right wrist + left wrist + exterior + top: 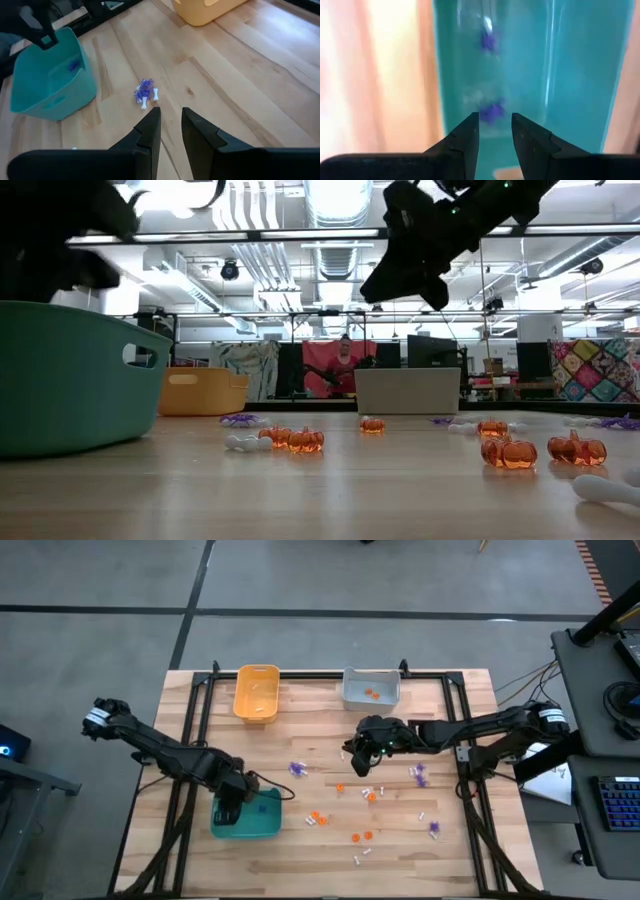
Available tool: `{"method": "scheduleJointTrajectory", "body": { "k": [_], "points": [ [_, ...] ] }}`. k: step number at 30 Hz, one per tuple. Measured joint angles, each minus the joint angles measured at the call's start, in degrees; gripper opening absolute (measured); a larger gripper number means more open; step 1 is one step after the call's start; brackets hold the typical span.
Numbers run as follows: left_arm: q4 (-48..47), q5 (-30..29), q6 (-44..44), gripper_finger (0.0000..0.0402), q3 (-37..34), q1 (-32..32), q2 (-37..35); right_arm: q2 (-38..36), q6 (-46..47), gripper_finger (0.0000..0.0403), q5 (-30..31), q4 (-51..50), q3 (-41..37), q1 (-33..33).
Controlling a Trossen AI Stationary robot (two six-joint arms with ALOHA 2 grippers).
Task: Sort Halloween decoration
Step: Put the white bone toy into the orange bin
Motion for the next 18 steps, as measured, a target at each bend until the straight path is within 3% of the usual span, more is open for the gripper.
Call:
{"method": "scheduleJointTrajectory", "body": {
  "k": [8,18],
  "points": [
    [-0.1,-12.7,12.3,0.0083,7.0,0.3,-2.4,4.8,2.5,0.0068,-0.3,0.7,0.0,-1.1],
    [12.7,-20.1,22.5,0.0053,4.3,5.3,-14.3,6.4,9.5,0.0068,-0.3,-1.1,0.0,-5.1]
  ]
}}
